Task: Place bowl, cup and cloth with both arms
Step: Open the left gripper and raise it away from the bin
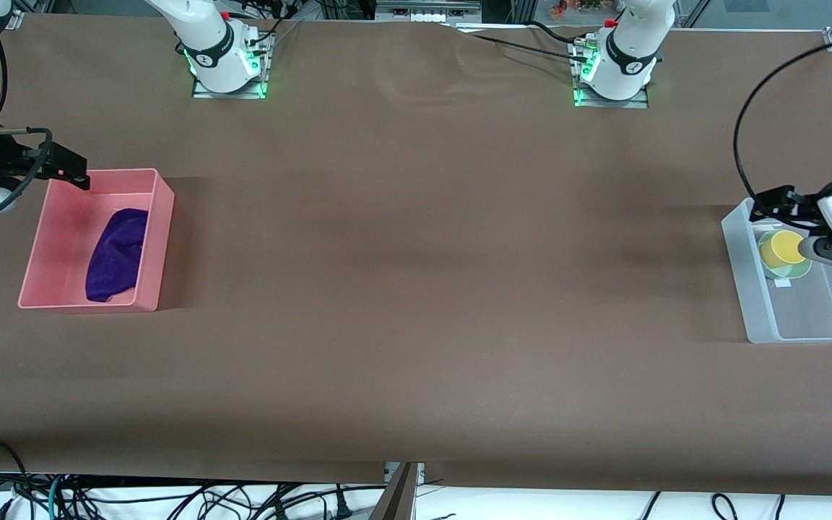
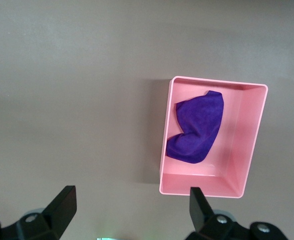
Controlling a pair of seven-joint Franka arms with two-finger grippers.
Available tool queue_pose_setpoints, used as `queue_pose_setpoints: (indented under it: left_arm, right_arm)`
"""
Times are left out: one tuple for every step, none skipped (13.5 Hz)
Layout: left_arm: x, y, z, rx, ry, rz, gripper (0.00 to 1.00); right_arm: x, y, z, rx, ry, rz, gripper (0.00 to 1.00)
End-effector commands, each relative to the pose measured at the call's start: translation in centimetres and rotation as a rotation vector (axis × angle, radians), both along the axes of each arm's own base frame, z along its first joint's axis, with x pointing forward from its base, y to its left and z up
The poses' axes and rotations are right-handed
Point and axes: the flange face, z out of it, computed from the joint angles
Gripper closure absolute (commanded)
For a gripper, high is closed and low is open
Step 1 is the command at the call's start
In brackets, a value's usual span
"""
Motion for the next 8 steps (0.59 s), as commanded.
queue_pose_setpoints:
  left_arm:
    - [-2.2, -2.1, 4.4, -0.015, -0.044, 0.041, 0.00]
    - [-3.0, -2.7, 4.8, -0.051, -0.045, 0.056, 0.00]
    - [-3.8, -1.9, 5.6, -0.061, -0.062, 0.093, 0.00]
    - [-4.4, -2.4, 5.8, -0.049, -0.086, 0.095, 0.00]
    - [-5.1, -1.7, 6.0, -0.044, -0.120, 0.130, 0.00]
    - [-6.2, -1.6, 5.7, -0.042, -0.137, 0.179, 0.00]
    - [-7.4, -2.0, 5.1, -0.041, -0.137, 0.227, 0.00]
    - [-8.4, -2.2, 4.6, -0.038, -0.151, 0.262, 0.00]
  right_arm:
    - [0.1, -0.3, 0.5, -0.005, -0.006, -0.019, 0.00]
    - [0.1, -0.2, 0.5, -0.004, -0.006, -0.019, 0.00]
    - [0.2, -0.3, 0.4, -0.004, -0.004, -0.021, 0.00]
    - [0.2, -0.4, 0.4, -0.003, -0.004, -0.022, 0.00]
    - [0.2, -0.5, 0.5, 0.009, -0.007, -0.026, 0.00]
    - [0.2, -0.5, 0.5, 0.014, -0.006, -0.026, 0.00]
    - [0.2, -0.5, 0.5, 0.014, -0.006, -0.026, 0.00]
    - [0.2, -0.5, 0.5, 0.015, -0.006, -0.026, 0.00]
